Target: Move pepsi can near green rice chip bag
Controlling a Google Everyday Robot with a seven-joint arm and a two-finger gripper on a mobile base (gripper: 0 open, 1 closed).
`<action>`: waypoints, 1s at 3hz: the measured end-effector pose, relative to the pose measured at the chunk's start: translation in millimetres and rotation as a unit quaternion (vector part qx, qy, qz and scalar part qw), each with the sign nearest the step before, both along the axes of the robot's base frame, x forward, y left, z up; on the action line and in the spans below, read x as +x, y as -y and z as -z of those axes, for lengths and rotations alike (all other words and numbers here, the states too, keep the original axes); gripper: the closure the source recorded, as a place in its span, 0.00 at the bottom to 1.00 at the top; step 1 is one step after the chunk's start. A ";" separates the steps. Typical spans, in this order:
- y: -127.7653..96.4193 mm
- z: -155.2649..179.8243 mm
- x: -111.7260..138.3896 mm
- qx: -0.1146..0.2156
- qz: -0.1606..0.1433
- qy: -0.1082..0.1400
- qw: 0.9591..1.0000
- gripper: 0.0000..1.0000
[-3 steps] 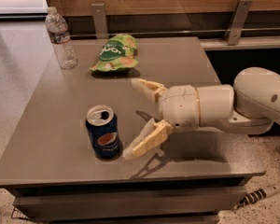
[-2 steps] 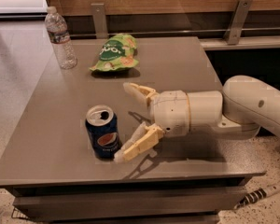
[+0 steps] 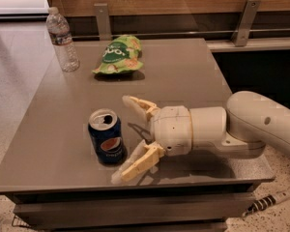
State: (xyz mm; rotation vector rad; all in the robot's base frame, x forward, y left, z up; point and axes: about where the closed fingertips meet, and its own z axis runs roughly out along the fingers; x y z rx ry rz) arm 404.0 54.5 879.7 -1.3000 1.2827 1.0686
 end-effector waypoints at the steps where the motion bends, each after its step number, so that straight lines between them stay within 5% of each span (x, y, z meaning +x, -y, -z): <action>1: -15.7 6.4 -11.7 0.013 -0.015 0.007 1.000 0.18; 3: -17.8 4.4 -13.0 0.011 -0.018 0.008 1.000 0.66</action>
Offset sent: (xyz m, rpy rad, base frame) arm -0.0095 0.0118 -0.0055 0.0216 -0.0084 0.0225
